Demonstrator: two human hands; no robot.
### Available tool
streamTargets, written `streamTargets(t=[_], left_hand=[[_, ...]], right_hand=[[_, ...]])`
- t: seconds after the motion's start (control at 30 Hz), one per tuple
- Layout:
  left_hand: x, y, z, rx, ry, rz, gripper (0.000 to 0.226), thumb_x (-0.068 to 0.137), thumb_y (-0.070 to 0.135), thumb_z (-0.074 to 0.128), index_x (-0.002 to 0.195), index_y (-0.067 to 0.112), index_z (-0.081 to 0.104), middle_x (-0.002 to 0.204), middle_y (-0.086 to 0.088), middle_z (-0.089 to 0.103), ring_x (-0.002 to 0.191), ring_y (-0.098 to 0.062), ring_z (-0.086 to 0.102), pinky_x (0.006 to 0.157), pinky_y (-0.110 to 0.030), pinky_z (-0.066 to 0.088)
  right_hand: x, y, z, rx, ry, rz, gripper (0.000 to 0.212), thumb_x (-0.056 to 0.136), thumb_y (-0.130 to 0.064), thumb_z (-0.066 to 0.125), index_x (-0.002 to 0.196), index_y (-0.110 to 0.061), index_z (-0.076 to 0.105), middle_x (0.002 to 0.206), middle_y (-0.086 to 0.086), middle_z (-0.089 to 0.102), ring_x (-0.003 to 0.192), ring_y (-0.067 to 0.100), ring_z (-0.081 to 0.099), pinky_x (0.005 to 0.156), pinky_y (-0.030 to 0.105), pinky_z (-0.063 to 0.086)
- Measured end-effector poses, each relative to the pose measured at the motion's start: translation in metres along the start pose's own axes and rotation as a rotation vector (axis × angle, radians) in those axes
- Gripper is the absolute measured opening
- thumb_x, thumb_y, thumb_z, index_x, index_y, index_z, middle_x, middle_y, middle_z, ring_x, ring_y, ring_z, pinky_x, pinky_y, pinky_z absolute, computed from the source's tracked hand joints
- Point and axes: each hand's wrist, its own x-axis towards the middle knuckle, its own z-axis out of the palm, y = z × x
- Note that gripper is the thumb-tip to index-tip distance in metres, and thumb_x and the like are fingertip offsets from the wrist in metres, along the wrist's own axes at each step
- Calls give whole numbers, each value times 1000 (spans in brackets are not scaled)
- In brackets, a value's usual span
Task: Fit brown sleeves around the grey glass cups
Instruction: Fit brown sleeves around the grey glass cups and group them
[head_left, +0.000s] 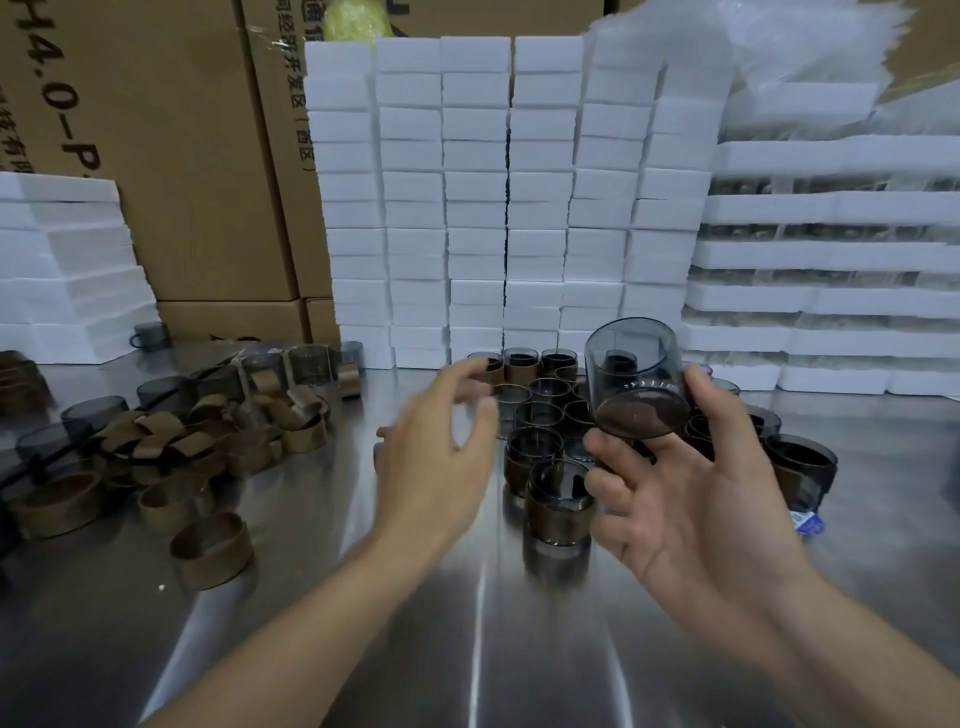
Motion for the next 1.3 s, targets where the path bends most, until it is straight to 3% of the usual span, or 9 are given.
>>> streamTargets(t=[0.1, 0.2, 0.37, 0.53, 0.63, 0.77, 0.93, 1.2, 1.3], left_hand=[[16, -46, -21, 623, -140, -6, 54, 103, 51, 59, 155, 41, 47, 163, 7, 44, 153, -16, 33, 122, -46, 33], [21, -76, -32, 717, -361, -230, 63, 101, 57, 63, 158, 43, 41, 167, -1, 40, 155, -28, 35, 121, -52, 37], [27, -78, -31, 451, -275, -219, 33, 104, 31, 71, 136, 34, 66, 129, 4, 73, 114, -23, 70, 97, -43, 58], [25, -26, -18, -295, -280, -336, 13, 110, 29, 63, 116, 36, 71, 111, 1, 72, 87, -17, 82, 63, -28, 62], [20, -2, -15, -698, -360, -456, 34, 113, 33, 46, 120, 33, 80, 112, -4, 72, 97, -25, 79, 69, -32, 58], [10, 13, -8, -1031, -507, -499, 43, 111, 18, 41, 140, 23, 74, 129, -10, 72, 120, -31, 73, 93, -40, 64], [1, 22, -3, -1042, -556, -426, 45, 101, 6, 68, 145, 19, 68, 141, -21, 68, 120, -32, 75, 97, -41, 63], [-8, 31, 0, -952, -483, -366, 45, 77, 7, 89, 118, 20, 79, 116, 1, 77, 102, -28, 80, 82, -36, 65], [-11, 37, 1, -952, -503, -348, 42, 75, 5, 90, 112, 19, 77, 109, 3, 78, 99, -27, 80, 80, -32, 63]], right_hand=[[2, 0, -5, 2, 8, 29, 48, 81, -53, 77, 111, -14, 80, 109, 8, 76, 72, 15, 71, 51, 22, 50], [5, 2, -11, -14, -7, 29, 45, 78, -35, 91, 115, -15, 76, 107, 8, 76, 82, 19, 77, 52, 22, 57], [10, 6, -16, -394, -54, -92, 55, 61, -28, 93, 114, -32, 78, 119, 6, 81, 108, 25, 79, 78, 29, 62], [8, 6, -16, -734, 63, -407, 64, 69, -17, 101, 109, -35, 55, 106, 2, 82, 92, 25, 81, 73, 29, 63], [5, 5, -19, -1031, 198, -546, 70, 70, -42, 99, 121, -51, 52, 111, -21, 79, 94, 9, 78, 88, 42, 58], [5, 4, -22, -1177, 145, -662, 85, 80, -25, 92, 141, -64, 48, 124, -32, 69, 91, 0, 74, 86, 27, 53], [8, 11, -28, -1196, 171, -726, 62, 84, -24, 84, 123, -55, 47, 119, -24, 66, 103, 9, 72, 87, 32, 56], [10, 21, -28, -1102, 164, -671, 84, 62, -51, 98, 124, -59, 43, 124, -26, 57, 121, 0, 61, 96, 24, 51], [11, 23, -26, -998, 229, -709, 82, 56, -51, 99, 119, -56, 46, 120, -27, 61, 110, 6, 69, 95, 40, 59]])
